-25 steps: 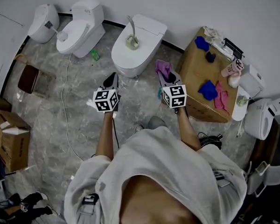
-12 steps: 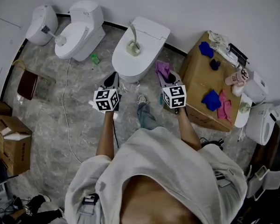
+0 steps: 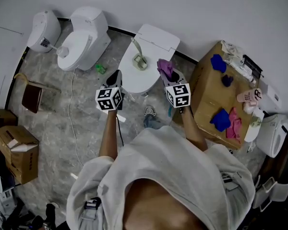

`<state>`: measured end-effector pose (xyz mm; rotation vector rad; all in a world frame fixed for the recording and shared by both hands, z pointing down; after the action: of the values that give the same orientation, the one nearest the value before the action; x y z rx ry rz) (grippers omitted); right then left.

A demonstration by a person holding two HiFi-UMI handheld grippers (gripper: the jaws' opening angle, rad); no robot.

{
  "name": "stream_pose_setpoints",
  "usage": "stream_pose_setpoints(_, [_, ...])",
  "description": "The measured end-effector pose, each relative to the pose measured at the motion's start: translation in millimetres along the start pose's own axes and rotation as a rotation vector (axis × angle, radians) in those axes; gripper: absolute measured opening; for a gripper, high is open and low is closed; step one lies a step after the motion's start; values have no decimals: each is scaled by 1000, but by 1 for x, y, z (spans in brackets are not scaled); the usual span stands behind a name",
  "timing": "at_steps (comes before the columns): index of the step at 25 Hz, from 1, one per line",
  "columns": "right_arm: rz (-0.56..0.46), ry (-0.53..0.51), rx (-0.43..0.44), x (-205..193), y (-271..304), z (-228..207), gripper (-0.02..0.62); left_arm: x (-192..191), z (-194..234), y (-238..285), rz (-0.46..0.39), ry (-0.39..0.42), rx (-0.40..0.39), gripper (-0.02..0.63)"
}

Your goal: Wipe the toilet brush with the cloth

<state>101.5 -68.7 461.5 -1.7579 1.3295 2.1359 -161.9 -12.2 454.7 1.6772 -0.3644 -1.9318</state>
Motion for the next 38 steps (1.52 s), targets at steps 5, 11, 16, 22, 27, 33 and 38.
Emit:
stream_pose_setpoints(5, [-2, -3, 14, 29, 40, -33, 101, 35, 8, 44, 0, 12, 4, 20])
stream_pose_setpoints(11, [-6, -14, 49, 58, 85, -54, 101, 58, 24, 77, 5, 5, 25, 20])
stream_pose_setpoints(16, [16, -14, 87, 66, 110, -56, 101, 65, 30, 95, 34, 10, 28, 20])
stream_pose_setpoints(22, [69, -32, 120, 64, 133, -53, 103, 61, 27, 114, 71, 7, 1, 20])
stream_pose_setpoints(27, [108, -43, 133, 64, 153, -48, 103, 54, 28, 129, 103, 4, -41, 20])
stream_pose_setpoints(33, [160, -84, 142, 69, 184, -42, 101, 47, 31, 159, 145, -4, -109, 20])
stream_pose_setpoints(38, [221, -134, 152, 66, 211, -33, 101, 40, 32, 179, 173, -18, -159, 20])
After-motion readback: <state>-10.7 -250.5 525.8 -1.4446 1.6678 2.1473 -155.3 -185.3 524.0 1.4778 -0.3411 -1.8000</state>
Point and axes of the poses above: the fingertips, and each gripper's own axes: y forward along the fingers, z to its left, x out of its top, the point moved 7 cm from there along -y, backward along the fingers, and after that the axes turned 13 degrees about z, right-handed, at the moved point
